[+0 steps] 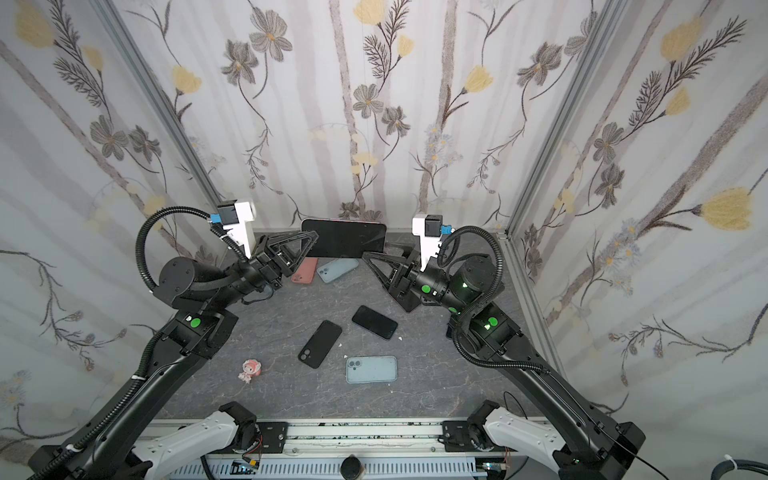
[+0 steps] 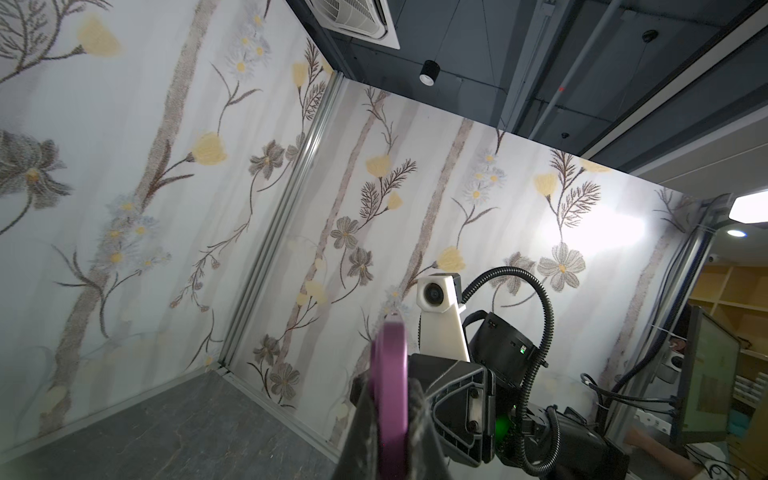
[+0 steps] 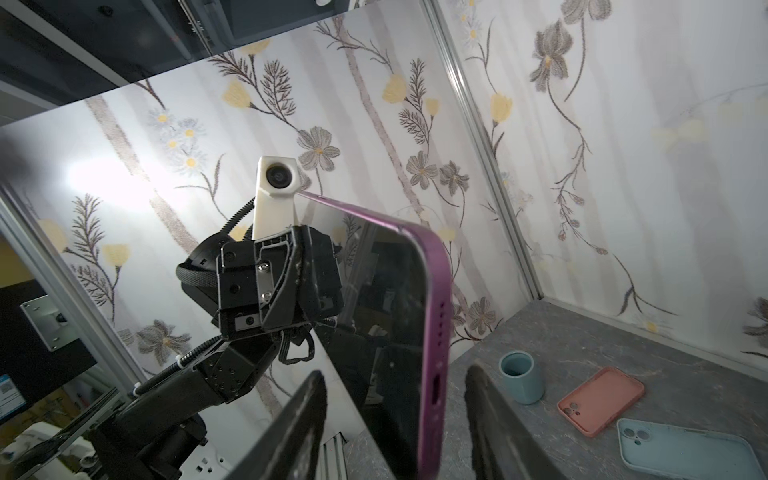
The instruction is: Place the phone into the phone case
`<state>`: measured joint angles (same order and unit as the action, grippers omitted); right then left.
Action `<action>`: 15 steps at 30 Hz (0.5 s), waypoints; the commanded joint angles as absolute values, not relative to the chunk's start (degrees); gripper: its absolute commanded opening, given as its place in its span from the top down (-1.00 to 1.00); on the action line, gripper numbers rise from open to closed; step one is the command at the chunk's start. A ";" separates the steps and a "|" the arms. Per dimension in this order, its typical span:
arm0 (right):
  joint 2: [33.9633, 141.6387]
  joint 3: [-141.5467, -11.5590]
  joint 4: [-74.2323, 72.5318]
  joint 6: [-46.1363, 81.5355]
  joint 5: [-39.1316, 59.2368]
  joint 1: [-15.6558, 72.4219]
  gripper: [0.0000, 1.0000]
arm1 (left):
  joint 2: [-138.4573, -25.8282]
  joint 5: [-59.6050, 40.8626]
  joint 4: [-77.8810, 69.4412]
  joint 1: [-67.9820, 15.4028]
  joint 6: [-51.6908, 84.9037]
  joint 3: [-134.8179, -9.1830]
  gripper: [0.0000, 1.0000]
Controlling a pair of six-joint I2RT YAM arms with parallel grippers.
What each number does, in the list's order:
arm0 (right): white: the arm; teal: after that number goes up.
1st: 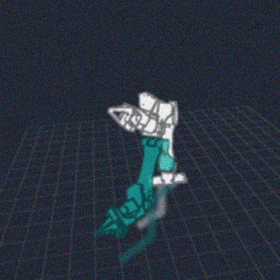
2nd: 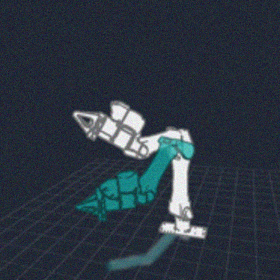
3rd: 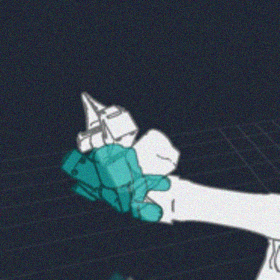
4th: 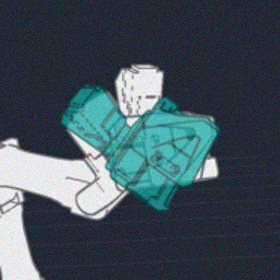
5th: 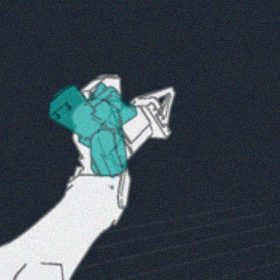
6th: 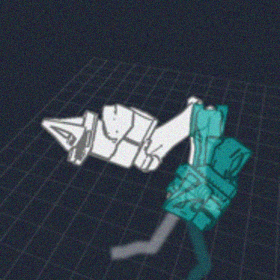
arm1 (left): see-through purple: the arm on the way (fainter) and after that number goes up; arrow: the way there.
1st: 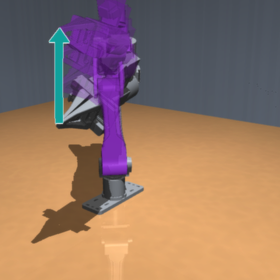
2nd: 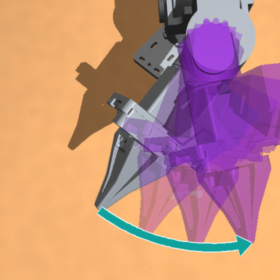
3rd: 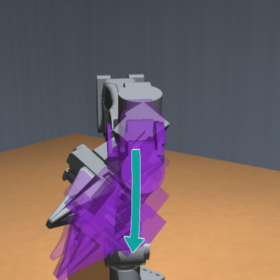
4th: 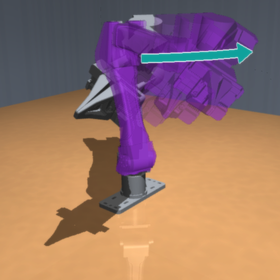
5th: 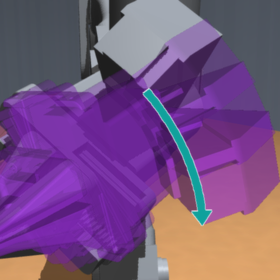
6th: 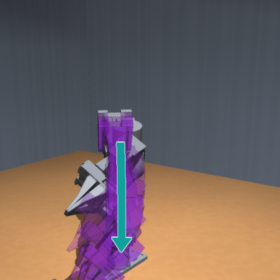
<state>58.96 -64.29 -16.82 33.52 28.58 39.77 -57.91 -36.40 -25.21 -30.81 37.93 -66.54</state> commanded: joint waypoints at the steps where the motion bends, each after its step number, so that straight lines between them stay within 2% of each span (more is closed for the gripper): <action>1: 59.41 -64.42 -24.23 36.48 36.21 39.73 -0.01 | -58.40 -40.07 -30.95 -30.77 40.64 -66.93 1.00; 4: 59.20 -64.44 -25.47 37.27 37.83 39.80 0.07 | -58.54 -40.98 -32.17 -30.77 41.00 -66.45 1.00; 9: 57.59 -64.54 -23.94 35.61 36.33 39.73 0.01 | -58.62 -41.97 -32.34 -30.71 40.87 -66.62 1.00; 13: 57.13 -64.80 -23.59 34.84 36.14 39.74 0.12 | -58.71 -42.65 -32.41 -30.74 41.02 -66.70 1.00; 15: 57.22 -64.94 -23.73 34.86 36.15 39.78 0.27 | -58.80 -42.86 -32.56 -30.73 41.33 -66.62 1.00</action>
<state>57.54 -64.29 -20.97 35.46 35.62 39.75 -58.72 -42.61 -29.39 -30.83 40.56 -66.41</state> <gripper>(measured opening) 0.389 0.076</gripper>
